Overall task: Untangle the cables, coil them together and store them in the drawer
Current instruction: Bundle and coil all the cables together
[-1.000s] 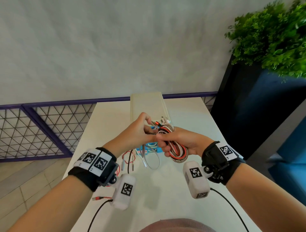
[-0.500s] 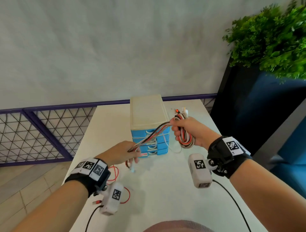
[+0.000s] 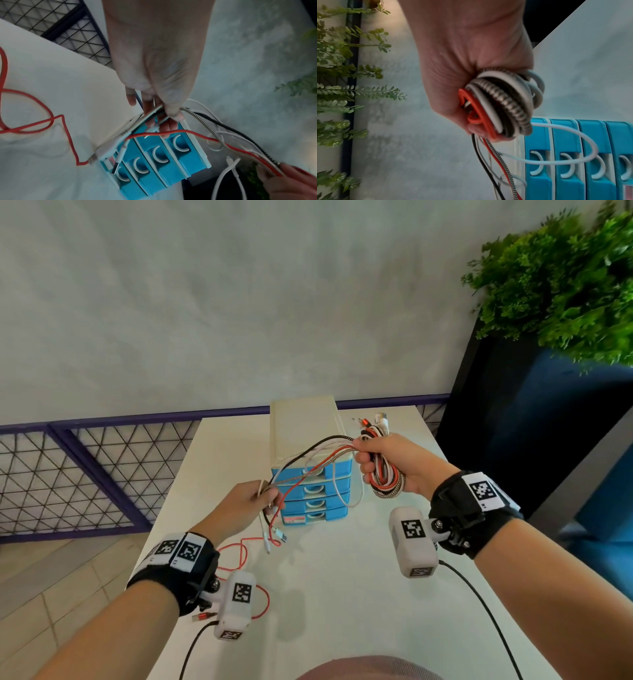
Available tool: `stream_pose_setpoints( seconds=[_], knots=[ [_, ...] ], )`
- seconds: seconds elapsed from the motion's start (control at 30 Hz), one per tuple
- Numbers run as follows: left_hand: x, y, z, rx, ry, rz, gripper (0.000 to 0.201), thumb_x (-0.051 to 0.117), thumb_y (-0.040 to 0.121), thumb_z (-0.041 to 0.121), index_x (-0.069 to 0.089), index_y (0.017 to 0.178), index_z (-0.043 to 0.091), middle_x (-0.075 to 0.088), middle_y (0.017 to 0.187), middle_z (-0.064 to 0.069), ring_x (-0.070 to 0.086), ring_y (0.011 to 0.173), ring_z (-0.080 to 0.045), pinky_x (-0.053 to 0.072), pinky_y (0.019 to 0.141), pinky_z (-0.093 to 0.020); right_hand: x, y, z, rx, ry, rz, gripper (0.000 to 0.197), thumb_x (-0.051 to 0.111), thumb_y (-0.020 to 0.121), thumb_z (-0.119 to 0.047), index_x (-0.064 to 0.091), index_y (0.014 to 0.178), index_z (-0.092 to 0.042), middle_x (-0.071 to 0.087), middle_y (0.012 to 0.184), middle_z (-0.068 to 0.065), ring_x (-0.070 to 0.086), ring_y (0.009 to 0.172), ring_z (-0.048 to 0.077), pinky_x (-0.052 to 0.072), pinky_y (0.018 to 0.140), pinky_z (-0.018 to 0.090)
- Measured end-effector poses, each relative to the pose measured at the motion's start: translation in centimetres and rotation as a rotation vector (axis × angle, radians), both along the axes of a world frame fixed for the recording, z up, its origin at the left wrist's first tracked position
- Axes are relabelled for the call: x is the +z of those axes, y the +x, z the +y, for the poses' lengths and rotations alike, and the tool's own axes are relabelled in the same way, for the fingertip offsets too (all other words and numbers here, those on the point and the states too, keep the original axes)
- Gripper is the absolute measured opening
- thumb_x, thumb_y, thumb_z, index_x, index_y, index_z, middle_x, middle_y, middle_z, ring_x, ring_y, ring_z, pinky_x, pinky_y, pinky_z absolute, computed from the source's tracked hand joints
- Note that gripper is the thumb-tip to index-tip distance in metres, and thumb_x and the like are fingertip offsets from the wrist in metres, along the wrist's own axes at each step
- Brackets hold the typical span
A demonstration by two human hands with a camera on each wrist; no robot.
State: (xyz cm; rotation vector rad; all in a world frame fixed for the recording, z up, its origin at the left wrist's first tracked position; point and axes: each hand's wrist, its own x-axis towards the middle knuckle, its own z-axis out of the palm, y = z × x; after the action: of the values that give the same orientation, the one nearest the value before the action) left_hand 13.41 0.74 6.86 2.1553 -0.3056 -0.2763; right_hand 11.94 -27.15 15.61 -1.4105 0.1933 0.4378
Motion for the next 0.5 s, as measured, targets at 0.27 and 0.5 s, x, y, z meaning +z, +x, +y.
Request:
stream_pose_setpoints(
  seconds=[0.27,0.5],
  knots=[
    [0.2,0.2,0.3,0.053,-0.069,0.135,0.042,0.061,0.084,0.049,0.066,0.098,0.010,0.071,0.099,0.005,0.062,0.102,-0.013,0.048,0.087,-0.025,-0.1,-0.4,0.3,0.015,-0.038,0.009,0.010,0.056,0.095,-0.016,0.055,0.095,-0.006,0.055,0.059,0.002,0.052,0.045,0.010,0.052,0.049,0.024],
    [3.1,0.4,-2.0,0.157,-0.457,0.309,0.052,0.025,0.103,0.032,0.066,0.089,0.003,0.070,0.072,-0.001,0.065,0.065,-0.005,0.050,0.076,-0.017,-0.3,-0.9,1.2,0.220,-0.091,-0.013,0.017,0.055,0.096,-0.015,0.053,0.080,-0.012,0.052,0.060,0.001,0.049,0.045,0.009,0.044,0.048,0.024]
  ],
)
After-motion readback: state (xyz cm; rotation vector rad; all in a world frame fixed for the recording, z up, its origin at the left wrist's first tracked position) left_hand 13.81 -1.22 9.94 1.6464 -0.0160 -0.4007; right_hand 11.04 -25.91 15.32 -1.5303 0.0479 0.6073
